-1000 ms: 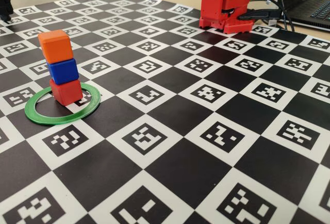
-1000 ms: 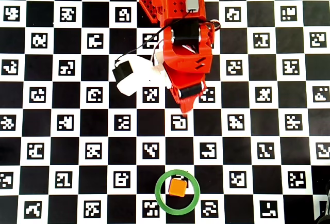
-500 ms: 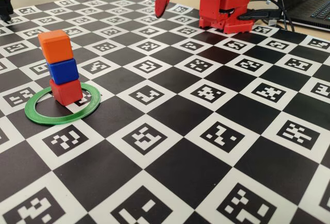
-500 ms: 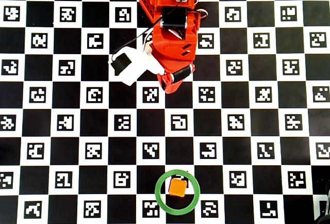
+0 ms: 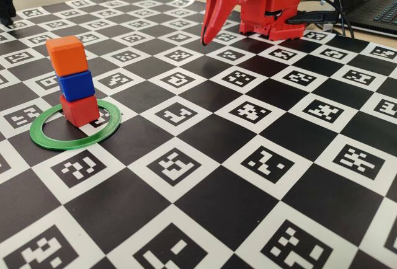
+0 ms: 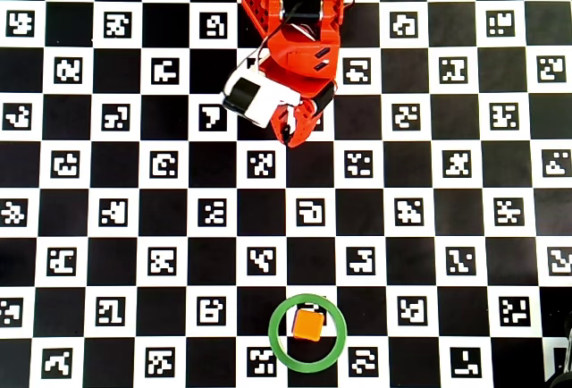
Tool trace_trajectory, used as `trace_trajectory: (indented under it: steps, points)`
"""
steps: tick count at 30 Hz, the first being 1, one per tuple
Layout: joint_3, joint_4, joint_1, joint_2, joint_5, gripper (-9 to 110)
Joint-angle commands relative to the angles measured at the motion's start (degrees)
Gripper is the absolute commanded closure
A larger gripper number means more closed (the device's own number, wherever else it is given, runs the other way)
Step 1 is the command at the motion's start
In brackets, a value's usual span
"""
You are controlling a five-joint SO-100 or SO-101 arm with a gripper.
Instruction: Grab the red cube then put it in the green circle then put the blue cube on top and finally the orange cube on top
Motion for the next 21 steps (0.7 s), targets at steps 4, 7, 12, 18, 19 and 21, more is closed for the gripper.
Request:
trace_trajectory:
  steps: [4,7,12,18,19,21]
  points:
    - [2.72,6.15,-1.67,6.94,-5.1,107]
    - [3.25,8.96,-2.11,10.37,-5.54,107]
    - [4.48,12.13,-1.93,12.92,-11.25,107]
    - [4.48,18.9,-2.02,15.82,-16.0,107]
    - [4.48,19.16,-2.02,15.82,-18.54,107]
    - [4.48,19.16,-1.76,15.82,-18.28,107]
